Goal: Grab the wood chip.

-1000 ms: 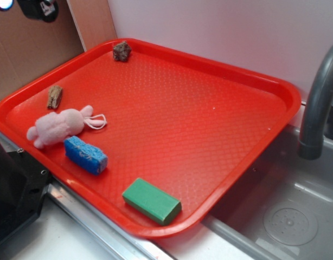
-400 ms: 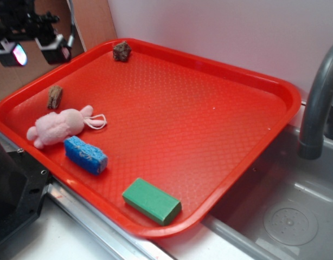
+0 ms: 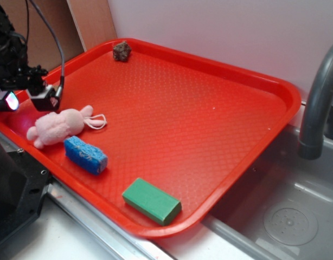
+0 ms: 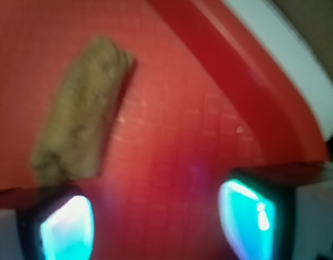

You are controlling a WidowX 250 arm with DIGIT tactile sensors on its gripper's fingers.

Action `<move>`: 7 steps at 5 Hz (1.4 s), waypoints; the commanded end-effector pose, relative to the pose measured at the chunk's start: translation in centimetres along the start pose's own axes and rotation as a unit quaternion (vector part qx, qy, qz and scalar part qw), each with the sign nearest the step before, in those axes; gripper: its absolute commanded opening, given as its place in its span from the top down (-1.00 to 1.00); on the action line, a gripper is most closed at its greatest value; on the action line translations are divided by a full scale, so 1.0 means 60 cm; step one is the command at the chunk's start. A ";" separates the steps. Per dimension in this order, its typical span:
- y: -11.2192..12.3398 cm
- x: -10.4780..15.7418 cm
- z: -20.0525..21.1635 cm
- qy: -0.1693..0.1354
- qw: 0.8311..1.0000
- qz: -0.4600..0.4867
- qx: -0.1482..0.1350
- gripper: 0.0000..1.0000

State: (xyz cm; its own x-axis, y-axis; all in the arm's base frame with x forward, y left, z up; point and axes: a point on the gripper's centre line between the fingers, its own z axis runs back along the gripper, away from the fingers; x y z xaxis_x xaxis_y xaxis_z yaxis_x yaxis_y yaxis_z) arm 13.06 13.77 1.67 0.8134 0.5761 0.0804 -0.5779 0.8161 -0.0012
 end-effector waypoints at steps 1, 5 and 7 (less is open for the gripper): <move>-0.055 0.024 0.033 -0.029 0.998 -0.053 -0.004 -1.00; -0.142 0.063 0.106 -0.062 0.992 -0.106 -0.008 -1.00; -0.092 0.079 0.096 -0.051 0.994 0.092 0.027 -1.00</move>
State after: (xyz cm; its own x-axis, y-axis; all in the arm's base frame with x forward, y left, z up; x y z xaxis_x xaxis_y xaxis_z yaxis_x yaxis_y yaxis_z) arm 20.13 11.20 6.84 0.6933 0.7069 0.1402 -0.7169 0.6963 0.0345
